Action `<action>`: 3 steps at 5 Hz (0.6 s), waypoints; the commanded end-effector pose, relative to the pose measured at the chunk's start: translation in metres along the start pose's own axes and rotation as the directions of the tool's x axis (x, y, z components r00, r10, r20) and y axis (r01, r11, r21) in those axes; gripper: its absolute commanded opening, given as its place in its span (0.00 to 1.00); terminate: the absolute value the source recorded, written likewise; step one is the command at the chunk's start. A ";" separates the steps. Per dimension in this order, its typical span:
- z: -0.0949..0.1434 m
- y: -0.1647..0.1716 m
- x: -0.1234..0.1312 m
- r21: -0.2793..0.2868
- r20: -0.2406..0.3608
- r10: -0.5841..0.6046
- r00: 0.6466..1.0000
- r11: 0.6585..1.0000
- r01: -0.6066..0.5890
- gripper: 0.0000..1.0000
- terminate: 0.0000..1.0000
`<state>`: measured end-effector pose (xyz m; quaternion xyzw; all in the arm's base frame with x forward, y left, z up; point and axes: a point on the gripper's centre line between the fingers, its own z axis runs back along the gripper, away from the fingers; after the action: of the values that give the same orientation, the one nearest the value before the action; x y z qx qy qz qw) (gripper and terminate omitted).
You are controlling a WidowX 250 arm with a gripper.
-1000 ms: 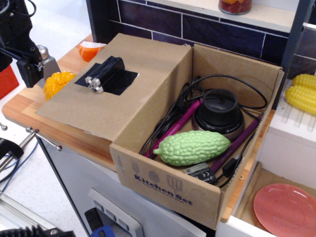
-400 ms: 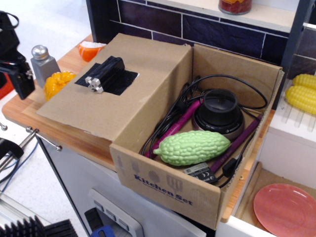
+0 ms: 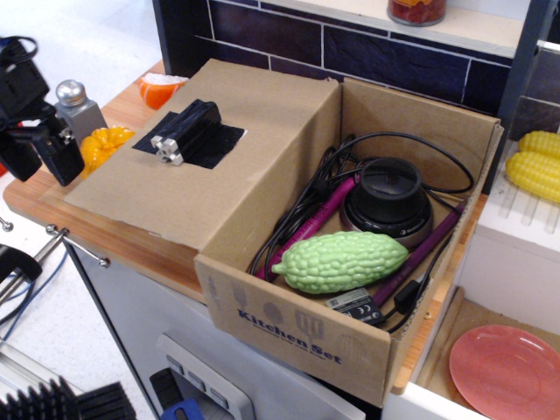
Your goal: Close brown1fbox flap
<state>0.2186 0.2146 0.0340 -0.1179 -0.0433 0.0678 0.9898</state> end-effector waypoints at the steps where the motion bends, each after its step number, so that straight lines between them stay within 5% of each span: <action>1: -0.002 -0.025 0.002 -0.146 0.048 0.027 0.998 0.989 -0.020 1.00 0.00; 3: 0.024 -0.055 0.005 -0.228 0.042 0.083 0.996 0.971 -0.072 1.00 0.00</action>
<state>0.2225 0.1691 0.0603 -0.2374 -0.0557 0.1192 0.9625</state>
